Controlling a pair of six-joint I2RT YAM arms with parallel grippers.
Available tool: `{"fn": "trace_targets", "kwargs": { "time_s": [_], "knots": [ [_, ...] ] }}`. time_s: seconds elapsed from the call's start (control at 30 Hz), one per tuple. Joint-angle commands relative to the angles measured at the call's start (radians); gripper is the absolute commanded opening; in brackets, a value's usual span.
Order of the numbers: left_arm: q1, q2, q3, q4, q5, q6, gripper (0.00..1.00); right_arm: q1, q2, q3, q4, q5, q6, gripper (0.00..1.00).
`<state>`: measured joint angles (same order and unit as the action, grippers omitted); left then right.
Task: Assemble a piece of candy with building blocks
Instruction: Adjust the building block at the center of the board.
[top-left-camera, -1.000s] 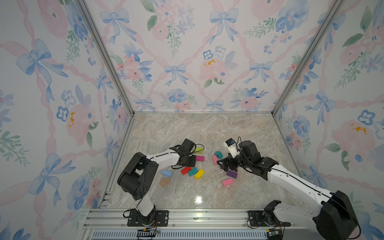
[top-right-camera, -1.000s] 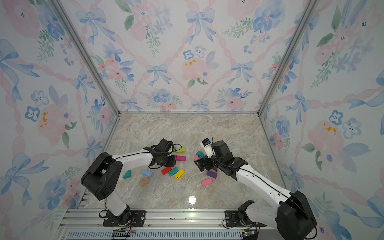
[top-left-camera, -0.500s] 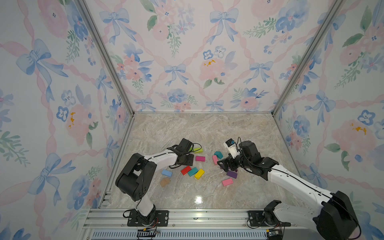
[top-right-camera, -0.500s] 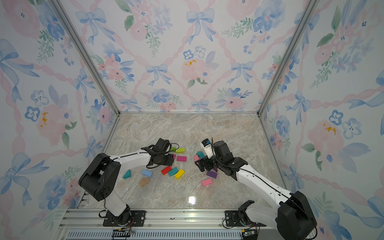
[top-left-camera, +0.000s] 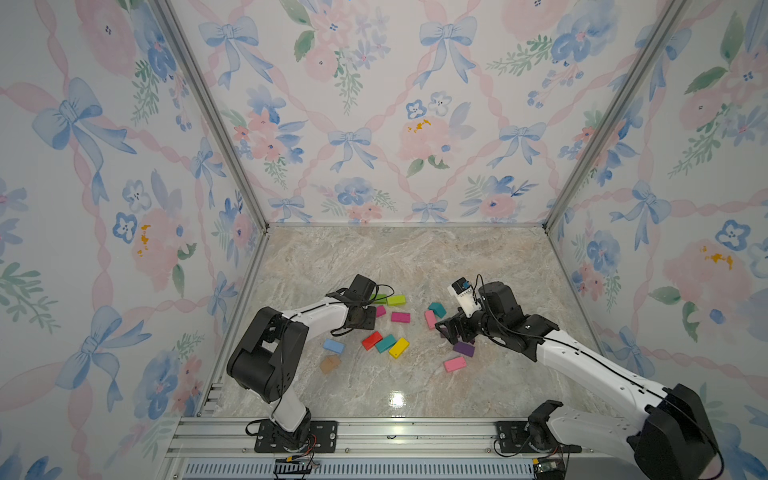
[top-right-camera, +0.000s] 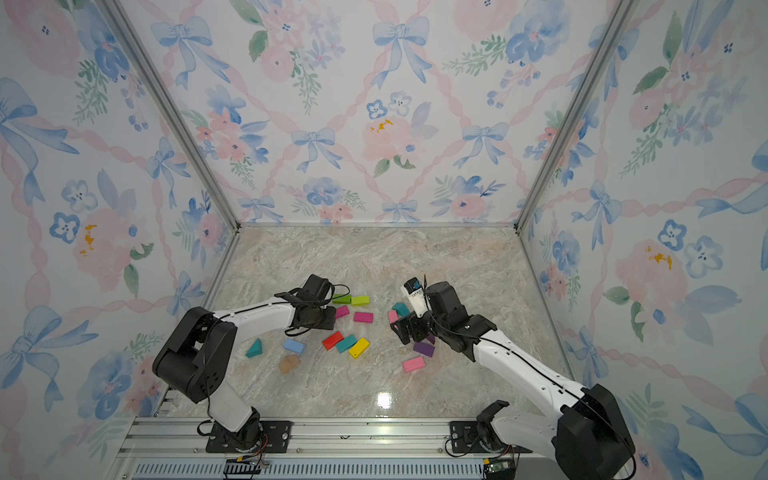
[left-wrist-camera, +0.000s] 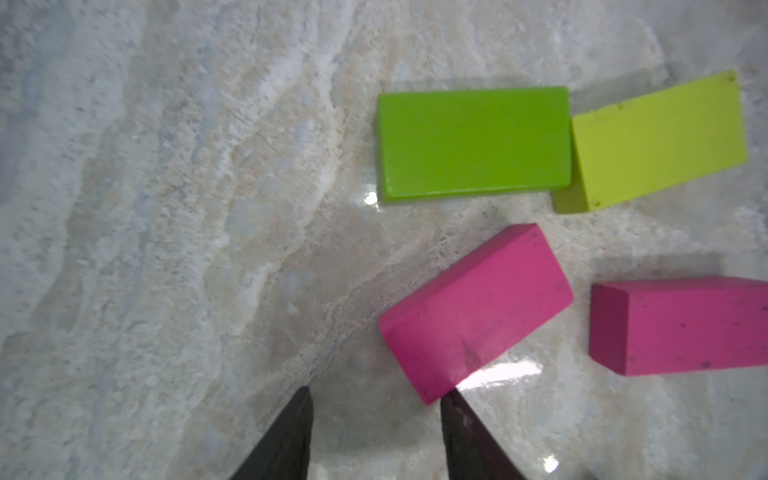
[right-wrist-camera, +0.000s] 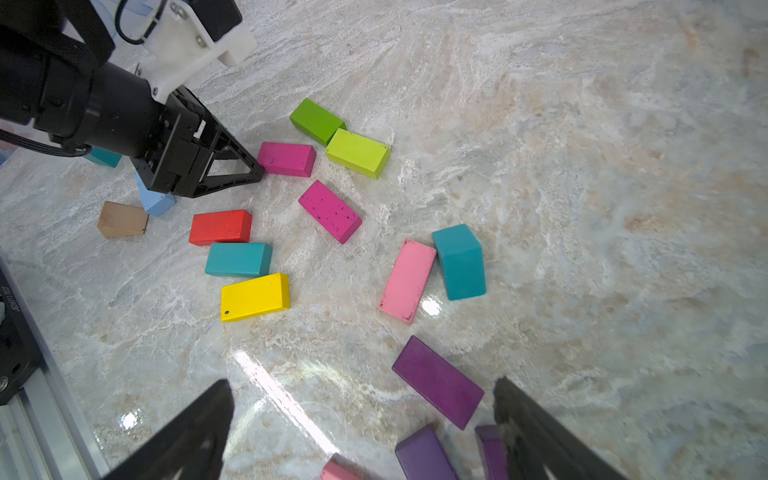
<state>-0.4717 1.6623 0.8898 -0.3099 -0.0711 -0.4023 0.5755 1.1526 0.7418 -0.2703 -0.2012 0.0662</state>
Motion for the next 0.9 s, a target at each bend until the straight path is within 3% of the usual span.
{"fn": "trace_targets", "kwargs": {
  "time_s": [0.0, 0.63, 0.7, 0.87],
  "knots": [
    [0.006, 0.025, 0.023, -0.038, 0.0, 0.017, 0.43, -0.009, -0.021, -0.007, -0.024, 0.015, -0.015, 0.98],
    [0.002, 0.067, 0.079, -0.035, 0.002, -0.004, 0.38, 0.011, -0.002, -0.012, -0.064, 0.102, -0.045, 0.97],
    [0.001, 0.037, 0.063, -0.036, 0.01, -0.007, 0.41, 0.035, 0.008, 0.001, -0.08, 0.122, -0.052, 0.97],
    [0.018, -0.1, -0.022, -0.035, 0.026, -0.023, 0.59, 0.132, 0.065, 0.067, -0.094, 0.142, -0.039, 0.97]
  ]
}}
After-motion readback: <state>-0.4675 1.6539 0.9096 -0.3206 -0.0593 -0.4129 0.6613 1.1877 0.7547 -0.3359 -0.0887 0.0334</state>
